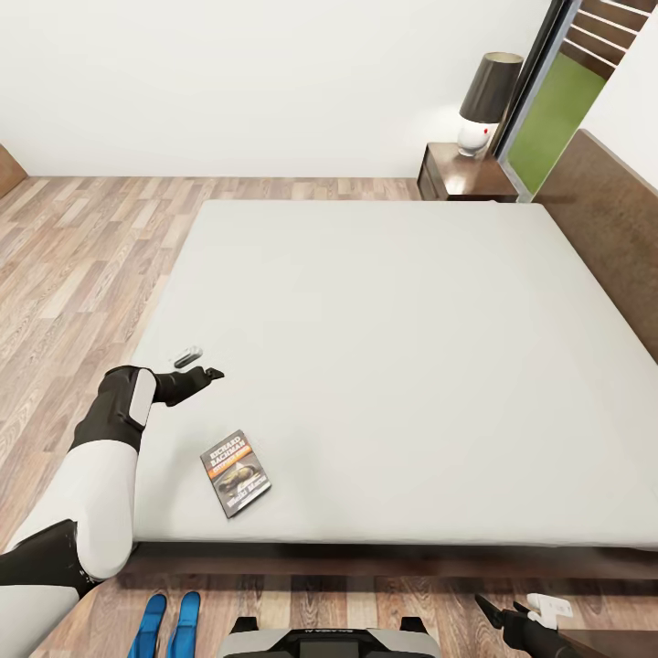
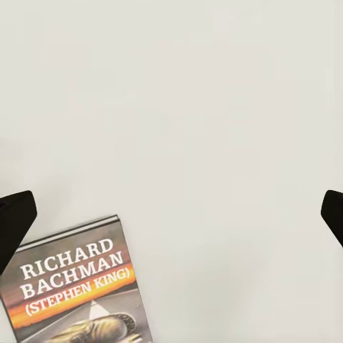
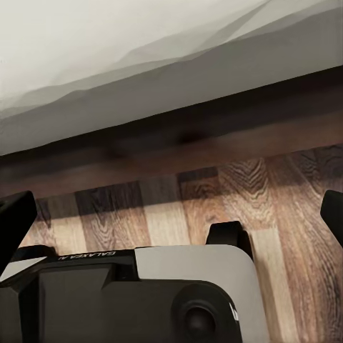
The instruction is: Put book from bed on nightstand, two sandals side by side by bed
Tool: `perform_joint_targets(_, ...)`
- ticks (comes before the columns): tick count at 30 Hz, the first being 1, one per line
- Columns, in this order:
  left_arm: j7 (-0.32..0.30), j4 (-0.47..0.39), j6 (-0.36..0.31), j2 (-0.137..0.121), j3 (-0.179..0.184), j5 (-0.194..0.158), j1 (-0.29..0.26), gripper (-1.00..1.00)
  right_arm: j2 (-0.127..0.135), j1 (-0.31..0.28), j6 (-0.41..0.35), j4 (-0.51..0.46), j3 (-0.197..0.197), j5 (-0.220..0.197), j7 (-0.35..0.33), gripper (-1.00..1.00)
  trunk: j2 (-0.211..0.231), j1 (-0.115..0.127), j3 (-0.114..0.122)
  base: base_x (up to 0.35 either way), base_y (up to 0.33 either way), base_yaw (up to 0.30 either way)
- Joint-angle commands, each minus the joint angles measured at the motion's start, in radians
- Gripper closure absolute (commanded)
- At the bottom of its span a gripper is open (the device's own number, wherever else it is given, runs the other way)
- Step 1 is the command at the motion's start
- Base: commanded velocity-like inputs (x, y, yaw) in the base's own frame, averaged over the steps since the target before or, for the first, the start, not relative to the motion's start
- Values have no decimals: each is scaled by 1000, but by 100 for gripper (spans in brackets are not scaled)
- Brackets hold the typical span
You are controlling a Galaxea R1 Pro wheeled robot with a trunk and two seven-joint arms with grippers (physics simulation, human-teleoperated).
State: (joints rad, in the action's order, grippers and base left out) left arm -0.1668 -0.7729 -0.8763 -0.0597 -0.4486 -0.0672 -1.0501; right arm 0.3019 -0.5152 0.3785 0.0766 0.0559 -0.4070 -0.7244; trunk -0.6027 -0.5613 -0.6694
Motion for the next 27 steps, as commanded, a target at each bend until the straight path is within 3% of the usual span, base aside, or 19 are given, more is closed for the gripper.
perform_joint_targets(1, 1, 0, -6, 0, -2, -6, -1, -100, 0, -2, 5, 5, 5, 1, -6, -100, -1, 0, -1, 0, 0, 0)
perform_joint_targets(6, 1, 0, -6, 1, -2, -6, -1, -100, 0, -2, 5, 5, 5, 1, -6, -100, -1, 0, -1, 0, 0, 0)
perform_joint_targets(23, 1, 0, -6, 1, -2, -6, -1, -100, 0, -2, 5, 5, 5, 1, -6, -100, -120, -65, -54, 0, 0, 0)
perform_joint_targets(27, 1, 0, -6, 1, -2, -6, -1, -100, 0, -2, 5, 5, 5, 1, -6, -100, -120, -65, -54, 0, 0, 0)
